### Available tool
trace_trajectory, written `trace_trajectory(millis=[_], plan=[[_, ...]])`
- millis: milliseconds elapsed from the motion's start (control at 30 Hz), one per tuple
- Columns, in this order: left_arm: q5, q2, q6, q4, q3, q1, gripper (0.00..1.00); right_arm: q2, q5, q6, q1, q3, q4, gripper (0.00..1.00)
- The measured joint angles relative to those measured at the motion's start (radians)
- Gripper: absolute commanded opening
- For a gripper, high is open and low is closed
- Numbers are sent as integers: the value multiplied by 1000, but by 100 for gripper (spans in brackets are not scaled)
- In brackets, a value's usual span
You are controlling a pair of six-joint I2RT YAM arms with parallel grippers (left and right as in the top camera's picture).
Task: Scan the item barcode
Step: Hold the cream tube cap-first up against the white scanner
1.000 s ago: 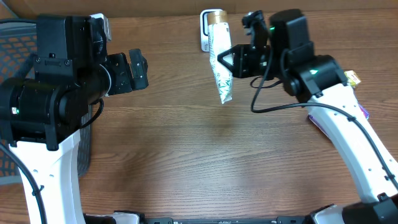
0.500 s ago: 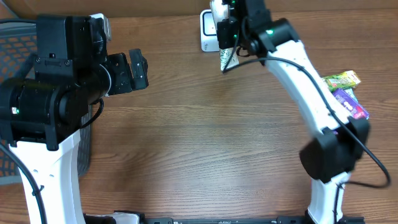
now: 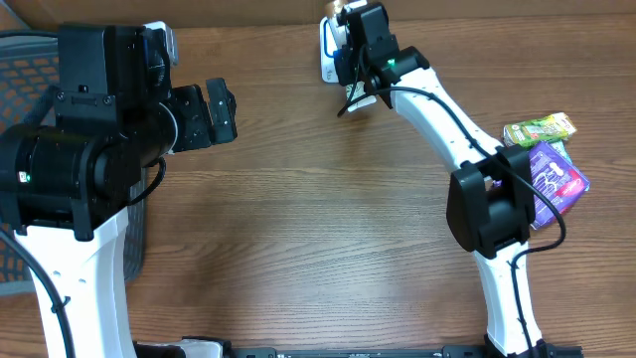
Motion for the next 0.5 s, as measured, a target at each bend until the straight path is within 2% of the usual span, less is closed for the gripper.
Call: trace_trajectory(millis=[500], plan=[[0, 0, 0, 0, 0, 0, 100, 50, 88, -7, 6, 0, 19, 4]])
